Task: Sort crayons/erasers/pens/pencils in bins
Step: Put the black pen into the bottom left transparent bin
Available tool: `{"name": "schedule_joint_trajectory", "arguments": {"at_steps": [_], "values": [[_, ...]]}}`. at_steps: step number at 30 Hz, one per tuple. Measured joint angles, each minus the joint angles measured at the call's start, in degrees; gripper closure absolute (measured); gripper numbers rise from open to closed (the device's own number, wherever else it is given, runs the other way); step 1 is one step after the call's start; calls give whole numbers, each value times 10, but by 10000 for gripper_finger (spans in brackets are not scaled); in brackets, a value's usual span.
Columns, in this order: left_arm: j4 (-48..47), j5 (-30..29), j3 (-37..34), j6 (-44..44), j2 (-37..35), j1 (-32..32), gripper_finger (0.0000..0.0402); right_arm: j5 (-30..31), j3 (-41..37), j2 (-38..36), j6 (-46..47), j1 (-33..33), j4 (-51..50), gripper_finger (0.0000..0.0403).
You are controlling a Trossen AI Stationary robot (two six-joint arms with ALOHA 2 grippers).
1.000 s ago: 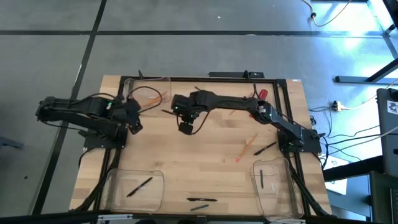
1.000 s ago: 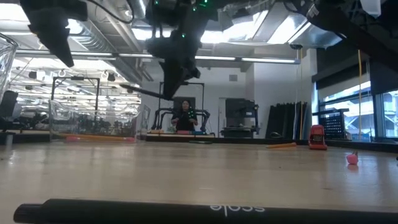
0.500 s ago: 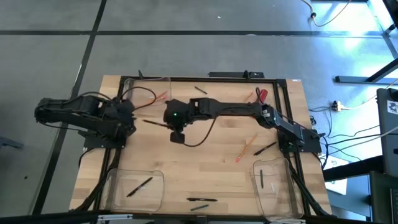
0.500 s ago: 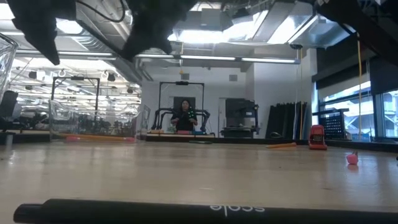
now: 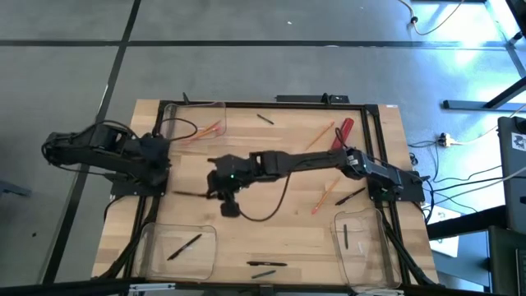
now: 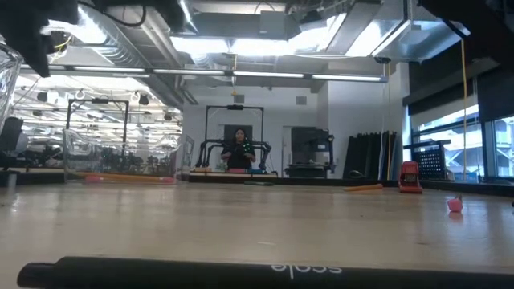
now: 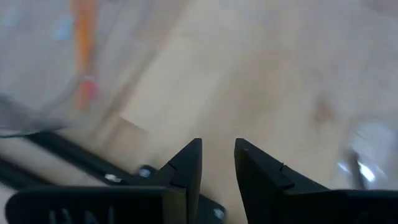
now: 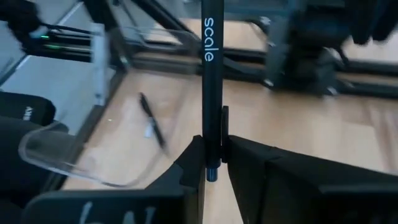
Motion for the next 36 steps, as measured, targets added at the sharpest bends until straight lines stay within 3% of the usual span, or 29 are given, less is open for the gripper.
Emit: {"name": "schedule_joint_trajectory", "arguments": {"at_steps": [6, 11, 21, 36], "values": [[17, 123, 0, 57, -43, 0, 314, 0, 0, 0, -7, 29, 13, 348], [40, 167, 0, 98, -88, 0, 314, -1, -13, 5, -7, 41, 63, 347], [67, 167, -1, 132, -150, 0, 314, -8, -14, 62, -8, 37, 124, 347], [76, 164, -1, 147, -155, 0, 314, -165, -14, 147, 62, 21, 272, 347]]}}
